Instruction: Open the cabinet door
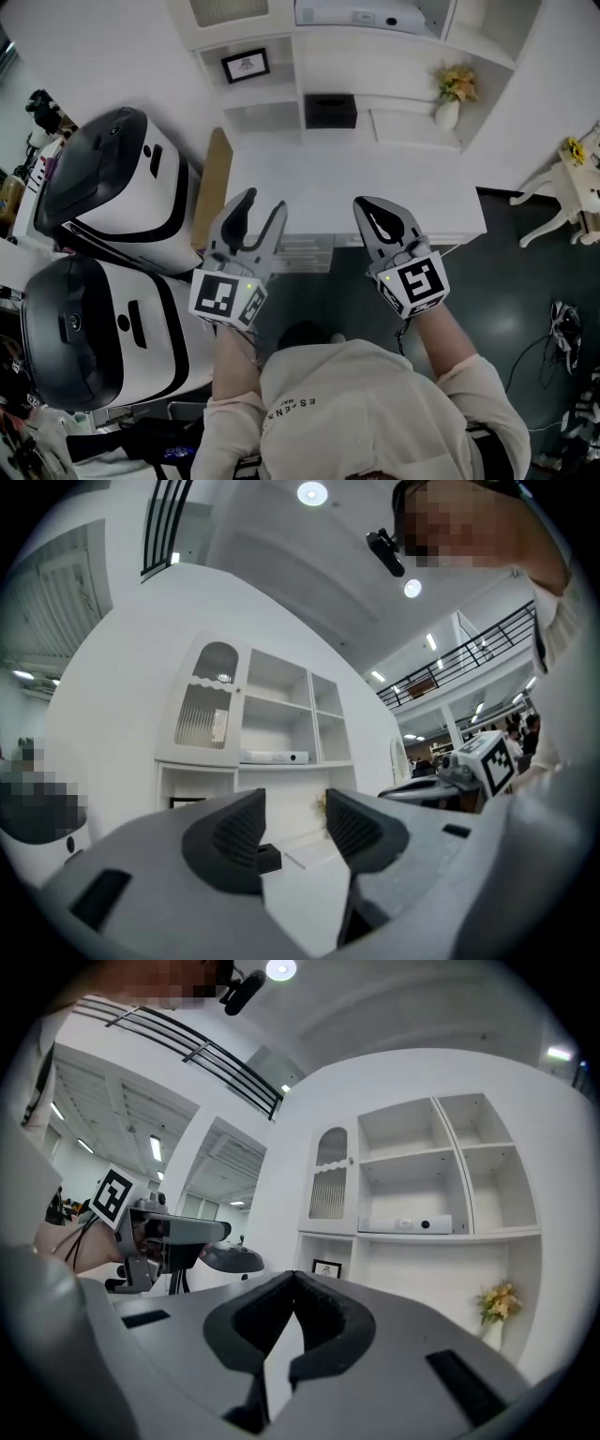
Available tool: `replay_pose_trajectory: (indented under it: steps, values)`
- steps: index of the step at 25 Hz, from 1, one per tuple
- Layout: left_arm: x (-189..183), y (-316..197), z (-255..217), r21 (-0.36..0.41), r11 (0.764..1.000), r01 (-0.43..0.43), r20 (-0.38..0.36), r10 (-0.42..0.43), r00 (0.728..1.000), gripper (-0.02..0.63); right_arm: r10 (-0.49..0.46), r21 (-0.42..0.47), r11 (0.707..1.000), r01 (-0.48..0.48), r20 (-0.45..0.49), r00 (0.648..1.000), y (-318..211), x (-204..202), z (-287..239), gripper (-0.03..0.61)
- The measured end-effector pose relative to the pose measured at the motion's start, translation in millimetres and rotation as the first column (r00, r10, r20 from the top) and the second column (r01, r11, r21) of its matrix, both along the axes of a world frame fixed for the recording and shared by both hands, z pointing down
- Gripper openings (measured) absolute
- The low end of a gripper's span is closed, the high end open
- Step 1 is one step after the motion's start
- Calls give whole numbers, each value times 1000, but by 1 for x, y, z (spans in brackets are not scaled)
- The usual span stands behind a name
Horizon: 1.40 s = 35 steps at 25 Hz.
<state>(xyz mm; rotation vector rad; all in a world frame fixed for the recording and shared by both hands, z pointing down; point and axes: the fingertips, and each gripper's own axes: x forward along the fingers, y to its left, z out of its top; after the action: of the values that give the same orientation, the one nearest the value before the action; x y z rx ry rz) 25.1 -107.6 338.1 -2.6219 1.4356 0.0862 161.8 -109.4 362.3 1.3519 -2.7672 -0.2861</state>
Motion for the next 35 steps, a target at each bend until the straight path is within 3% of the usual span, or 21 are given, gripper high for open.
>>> replay_pose_trajectory:
  steps: [9,16,23,27,35]
  values:
    - [16,-93,-14,35,999,-17,66,15,998,196,-20,-25,999,20,2,1000,-92,2,-7,14]
    - [9,-191,-61,116,991,-69,70,61,996,195,25,-26,999,-25,10,1000,-183,-4,-32,14]
    - [3,-273,-125,228,969,-93,139,62,988,195,58,71,996,-59,19,998,-256,-14,-72,14]
    - [9,-307,-165,323,940,-108,185,49,982,195,50,63,997,-53,56,997,-282,-19,-80,15]
    - [10,-372,-239,374,927,-32,105,-7,994,195,14,105,994,-19,49,999,-315,-21,-99,14]
